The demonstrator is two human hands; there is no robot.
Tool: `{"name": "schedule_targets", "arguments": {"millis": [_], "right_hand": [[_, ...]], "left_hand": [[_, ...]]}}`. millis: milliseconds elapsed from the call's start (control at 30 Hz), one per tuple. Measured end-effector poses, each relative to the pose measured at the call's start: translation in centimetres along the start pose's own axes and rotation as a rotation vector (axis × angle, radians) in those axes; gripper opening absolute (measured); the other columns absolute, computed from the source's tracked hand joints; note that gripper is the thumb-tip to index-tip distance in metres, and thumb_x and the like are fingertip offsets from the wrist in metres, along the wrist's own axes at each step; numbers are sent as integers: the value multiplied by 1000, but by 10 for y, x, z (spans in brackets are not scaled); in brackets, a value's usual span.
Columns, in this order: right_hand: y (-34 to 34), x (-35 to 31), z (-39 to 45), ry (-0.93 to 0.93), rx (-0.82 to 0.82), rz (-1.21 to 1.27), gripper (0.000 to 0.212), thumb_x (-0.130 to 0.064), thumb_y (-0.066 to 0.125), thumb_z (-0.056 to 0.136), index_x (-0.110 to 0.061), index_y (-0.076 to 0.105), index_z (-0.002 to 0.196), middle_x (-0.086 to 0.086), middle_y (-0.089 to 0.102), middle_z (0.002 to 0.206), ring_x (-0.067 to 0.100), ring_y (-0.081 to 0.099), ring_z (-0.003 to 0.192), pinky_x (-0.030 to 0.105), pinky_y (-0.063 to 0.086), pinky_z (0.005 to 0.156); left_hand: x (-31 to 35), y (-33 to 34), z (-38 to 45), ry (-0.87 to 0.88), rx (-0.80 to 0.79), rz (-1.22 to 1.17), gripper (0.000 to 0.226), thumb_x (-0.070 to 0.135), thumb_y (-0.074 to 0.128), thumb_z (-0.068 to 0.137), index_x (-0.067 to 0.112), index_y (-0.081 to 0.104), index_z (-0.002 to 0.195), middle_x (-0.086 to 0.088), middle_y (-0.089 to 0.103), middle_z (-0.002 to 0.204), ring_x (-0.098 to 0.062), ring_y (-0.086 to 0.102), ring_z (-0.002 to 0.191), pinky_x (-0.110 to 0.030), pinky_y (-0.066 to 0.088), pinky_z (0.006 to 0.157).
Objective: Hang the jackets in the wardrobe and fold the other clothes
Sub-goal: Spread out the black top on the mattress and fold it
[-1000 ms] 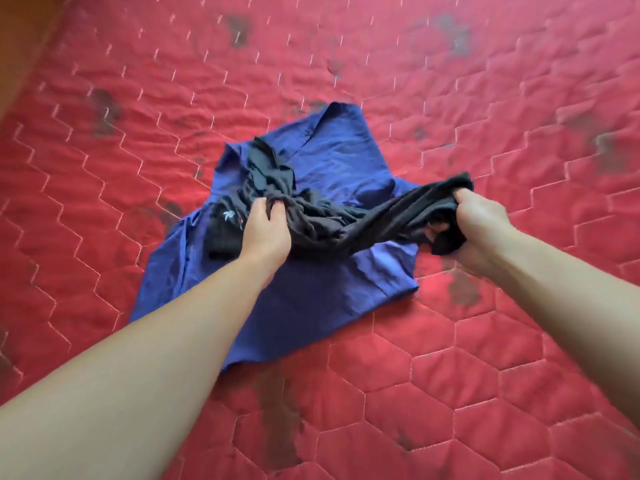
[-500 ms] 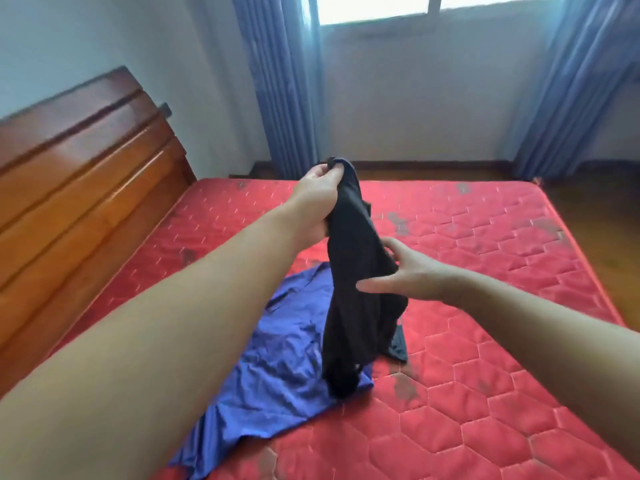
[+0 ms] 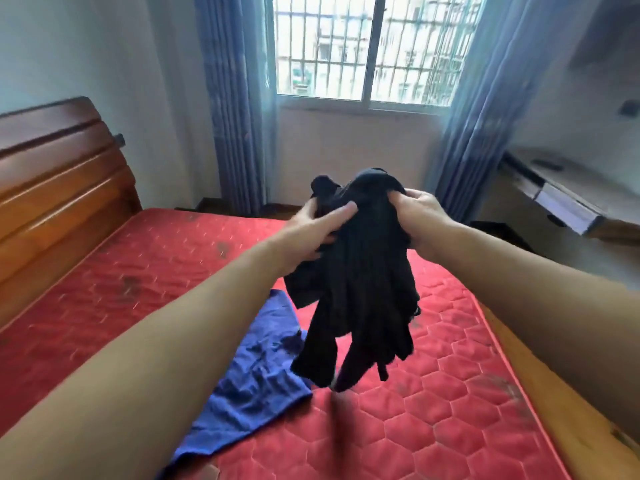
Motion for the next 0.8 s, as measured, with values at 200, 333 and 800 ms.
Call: {"name": "schedule_targets", "arguments": {"millis": [200,333,800], "right_hand": [[-43,-14,-47,100,110,116,16,-25,56,97,-17,68,90,9,71,102,28,68,92,47,56,85],[-100,-34,-72,49,177,81,18,-23,58,96,-9,69,97,13,71,100,28,69,87,42,58,81],[-296,54,-83,9,203,-564,39,-35,51,95,-3,66,78,9,68,79,26,63,76,33,45,64]], "left_hand": [[-18,62,-26,31,-101,267,21,16,62,91,12,67,111,6,68,81,-8,64,70,-22,52,64],[8,57,-26,111,74,115,20,18,53,96,25,70,89,9,66,75,-10,57,67,-25,45,58],[78,193,-12,171,187,-66,25,21,45,98,28,69,92,-4,70,101,-23,64,96,-38,56,86]]}}
Point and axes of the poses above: each hand's wrist, its own z-axis towards the middle knuckle, its own y-axis out of the palm, x = y × z, the point moved 6 cm from there along z, towards the middle knuckle
